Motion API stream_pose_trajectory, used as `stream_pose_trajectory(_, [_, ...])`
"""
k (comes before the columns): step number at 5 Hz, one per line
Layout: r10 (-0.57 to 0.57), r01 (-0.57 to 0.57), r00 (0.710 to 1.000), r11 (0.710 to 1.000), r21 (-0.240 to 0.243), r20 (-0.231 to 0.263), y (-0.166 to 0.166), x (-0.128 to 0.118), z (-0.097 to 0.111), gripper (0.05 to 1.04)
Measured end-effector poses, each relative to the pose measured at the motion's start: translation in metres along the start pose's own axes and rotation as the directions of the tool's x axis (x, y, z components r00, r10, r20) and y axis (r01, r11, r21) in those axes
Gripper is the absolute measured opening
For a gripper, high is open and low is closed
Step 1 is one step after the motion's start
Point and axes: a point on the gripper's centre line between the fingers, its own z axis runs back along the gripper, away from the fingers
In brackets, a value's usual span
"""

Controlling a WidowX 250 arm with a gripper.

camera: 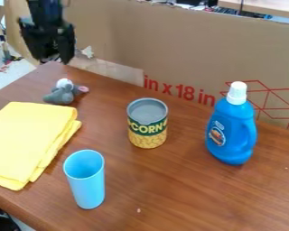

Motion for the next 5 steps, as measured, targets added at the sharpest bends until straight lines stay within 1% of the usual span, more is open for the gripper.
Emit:
stream_pose_trajectory(1, [-0.086, 0.086, 0.996, 0.995, -0.056, 0.000, -0.016, -0.031, 0.031, 1.001])
stream_pose_trajectory(2, [-0.234, 0.216, 0.965, 0.966, -0.142, -0.123, -0.038, -0.071, 0.037, 1.001])
stream_pose_trajectory(3, [-0.371, 0.344, 0.912, 0.924, -0.166, -0.177, -0.083, -0.108, 0.055, 1.001])
stream_pose_trajectory(4, [-0.451, 0.435, 0.876, 0.892, -0.124, -0.170, -0.120, -0.128, 0.068, 1.001])
stream_pose_trajectory(5, [-0.483, 0.472, 0.865, 0.875, -0.110, -0.135, -0.138, -0.145, 0.079, 1.001])
